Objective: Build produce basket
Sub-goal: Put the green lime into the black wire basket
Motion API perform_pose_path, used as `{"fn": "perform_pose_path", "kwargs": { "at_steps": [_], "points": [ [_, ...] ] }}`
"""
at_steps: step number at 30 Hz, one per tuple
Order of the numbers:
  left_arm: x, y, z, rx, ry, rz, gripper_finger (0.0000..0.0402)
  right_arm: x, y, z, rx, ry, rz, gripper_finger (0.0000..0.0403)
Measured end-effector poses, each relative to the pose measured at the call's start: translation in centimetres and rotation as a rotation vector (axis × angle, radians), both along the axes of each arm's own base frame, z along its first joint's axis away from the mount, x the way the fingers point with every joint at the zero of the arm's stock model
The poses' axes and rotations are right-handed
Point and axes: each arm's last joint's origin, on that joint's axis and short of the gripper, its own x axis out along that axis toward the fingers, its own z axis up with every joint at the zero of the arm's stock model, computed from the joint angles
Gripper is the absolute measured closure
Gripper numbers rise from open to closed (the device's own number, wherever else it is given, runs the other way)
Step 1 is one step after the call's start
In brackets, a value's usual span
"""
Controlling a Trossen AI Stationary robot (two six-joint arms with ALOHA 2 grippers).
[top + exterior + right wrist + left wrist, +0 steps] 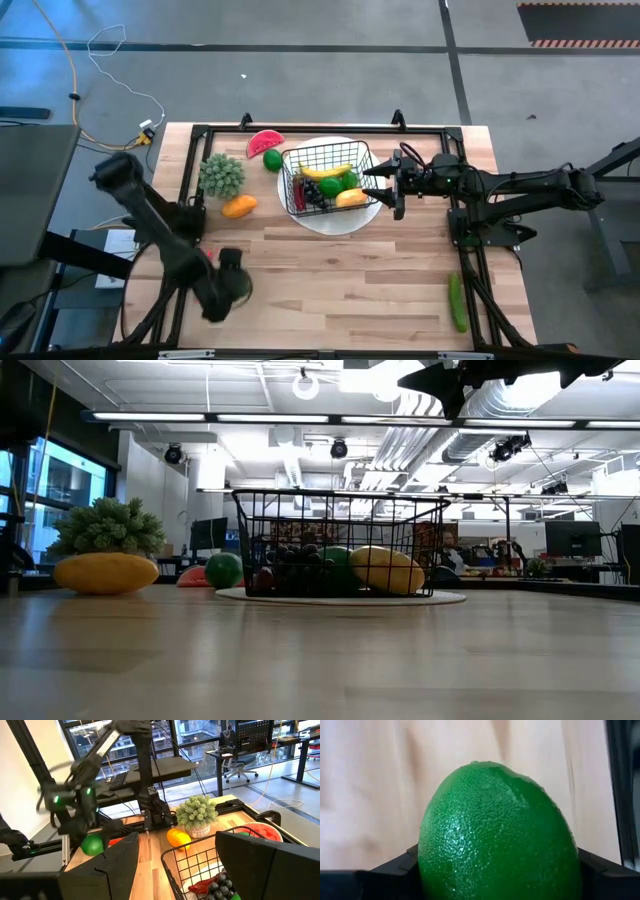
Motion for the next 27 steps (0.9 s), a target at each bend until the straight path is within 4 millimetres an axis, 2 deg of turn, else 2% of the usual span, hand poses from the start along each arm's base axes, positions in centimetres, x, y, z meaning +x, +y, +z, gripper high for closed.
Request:
{"fn": "perform_pose_path", "kwargs": {
  "at_steps": [4, 10, 12, 15, 18, 21, 25, 27],
  "points": [
    [1.2, 4.7, 3.9, 0.059, -0.235, 0.088, 0.0121, 0.0, 0.0, 0.0, 0.023, -0.001, 0.0, 0.0158],
    [2.7, 12.4, 9.3, 0.122, -0.641, 0.4, 0.0121, 0.0, 0.0, -0.1, 0.027, 0.013, -0.001, 0.0158],
    [2.9, 14.3, 10.9, 0.105, -0.808, 0.475, 0.0121, 0.0, 0.0, -0.2, 0.027, 0.016, -0.001, 0.0158],
    [2.9, 16.2, 12.0, 0.069, -1.059, 0.51, 0.0121, 0.0, 0.0, -0.2, 0.027, 0.016, -0.001, 0.0158],
    [2.7, 17.4, 11.5, -0.014, -1.277, 0.535, 0.0121, 0.0, 0.0, -0.2, 0.027, 0.016, -0.001, 0.0158],
    [2.2, 17.9, 9.5, -0.093, -1.403, 0.559, 0.0121, 0.0, 0.0, -0.1, 0.026, 0.014, -0.001, 0.0158],
    [2.2, 17.9, 6.9, -0.186, -1.38, 0.534, 0.0121, 0.0, 0.0, -0.1, 0.027, 0.012, -0.001, 0.0158],
    [2.3, 17.7, 6.4, -0.214, -1.342, 0.516, 0.0121, 0.0, 0.0, -0.1, 0.027, 0.012, 0.003, 0.0158]
  ]
}}
